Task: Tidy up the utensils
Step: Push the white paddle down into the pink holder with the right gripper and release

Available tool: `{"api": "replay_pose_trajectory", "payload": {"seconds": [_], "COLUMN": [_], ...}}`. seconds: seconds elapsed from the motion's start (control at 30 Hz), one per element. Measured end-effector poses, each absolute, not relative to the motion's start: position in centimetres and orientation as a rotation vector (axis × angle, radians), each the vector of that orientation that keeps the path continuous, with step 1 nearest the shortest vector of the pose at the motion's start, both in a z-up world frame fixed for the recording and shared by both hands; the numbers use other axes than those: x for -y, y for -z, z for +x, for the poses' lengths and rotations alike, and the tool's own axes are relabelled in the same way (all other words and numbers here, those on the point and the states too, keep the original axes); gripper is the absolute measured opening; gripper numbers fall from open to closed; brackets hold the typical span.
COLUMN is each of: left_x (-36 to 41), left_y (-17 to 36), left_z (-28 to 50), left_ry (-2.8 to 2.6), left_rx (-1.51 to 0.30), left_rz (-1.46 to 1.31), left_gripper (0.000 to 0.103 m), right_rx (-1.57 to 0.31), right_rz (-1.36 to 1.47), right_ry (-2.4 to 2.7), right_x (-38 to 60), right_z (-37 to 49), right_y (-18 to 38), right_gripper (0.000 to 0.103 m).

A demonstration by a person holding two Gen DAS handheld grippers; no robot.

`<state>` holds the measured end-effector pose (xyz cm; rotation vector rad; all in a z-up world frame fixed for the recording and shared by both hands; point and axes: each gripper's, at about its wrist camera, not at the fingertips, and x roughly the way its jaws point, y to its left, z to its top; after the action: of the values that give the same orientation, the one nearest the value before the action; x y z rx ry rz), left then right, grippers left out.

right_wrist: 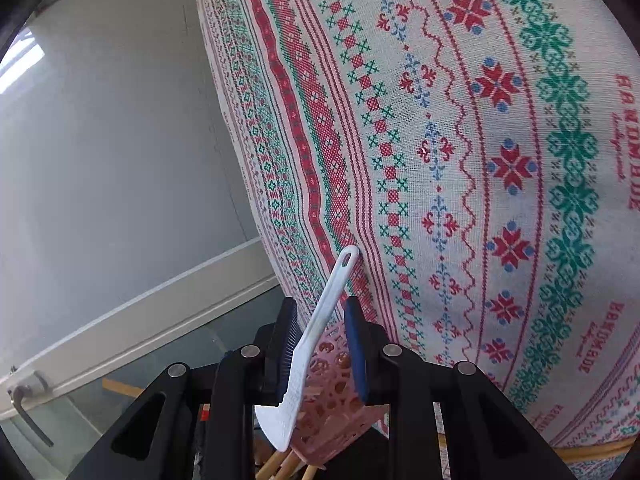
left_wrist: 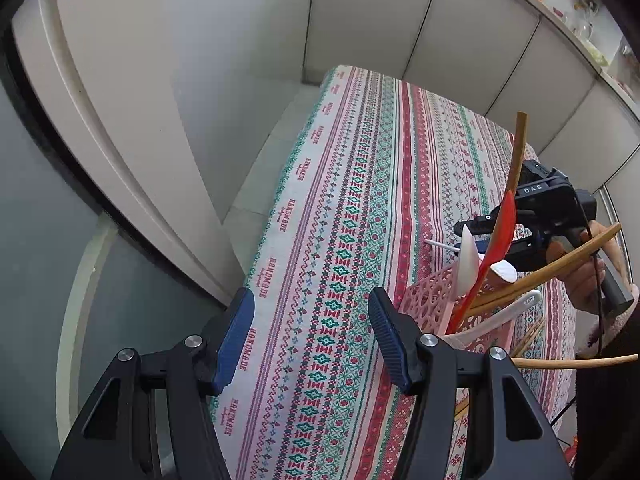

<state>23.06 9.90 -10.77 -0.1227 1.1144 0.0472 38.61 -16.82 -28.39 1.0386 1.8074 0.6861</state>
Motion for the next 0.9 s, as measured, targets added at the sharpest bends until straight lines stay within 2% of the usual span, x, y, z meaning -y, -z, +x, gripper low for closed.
{"api": "replay_pose_trajectory", "payload": {"seconds": [0.1,0.13,0.17,0.23,0.4,0.47,0.67,0.9], "left_x": [-9.8,-9.7,-9.7,-9.6,-9.7,-9.7,-9.9,-9.7], "left_y": [10.8,10.9,10.9,11.0,11.1,11.1,10.8,9.9], "left_z": [23.2,23.2,23.3,23.3,23.3,23.3,23.0,22.2], "left_ry": [-0.047,-0.048,-0.049,-0.050,-0.057,-0.058,-0.060,-0.062], "left_rx": [-1.114,-1.115,-1.117,-1.117,-1.116,-1.114,-1.099,-1.060], "left_rz": [-0.111,-0.111,-0.110,-0.108,-0.111,-0.116,-0.134,-0.131], "left_gripper": [0.062,0.062,0.062,0.062,0.062,0.062,0.062,0.062], "right_rx": [-1.836,-1.835,-1.832,-1.809,-1.690,-1.616,-1.337,-0.929], "right_rz": [1.059,1.068,1.075,1.104,1.108,1.104,1.019,0.832], "right_ry": [-0.697,-0.704,-0.707,-0.730,-0.778,-0.755,-0.663,-0.602], "right_x": [16.0,15.7,15.5,15.2,14.8,15.8,20.0,25.0], "right_z": [39.2,39.2,39.2,39.1,38.6,38.5,37.3,29.5], "right_y": [29.7,30.1,30.4,30.7,28.9,27.4,19.4,4.3], "right_gripper": [0.025,0.023,0.016,0.012,0.004,0.004,0.004,0.004]}}
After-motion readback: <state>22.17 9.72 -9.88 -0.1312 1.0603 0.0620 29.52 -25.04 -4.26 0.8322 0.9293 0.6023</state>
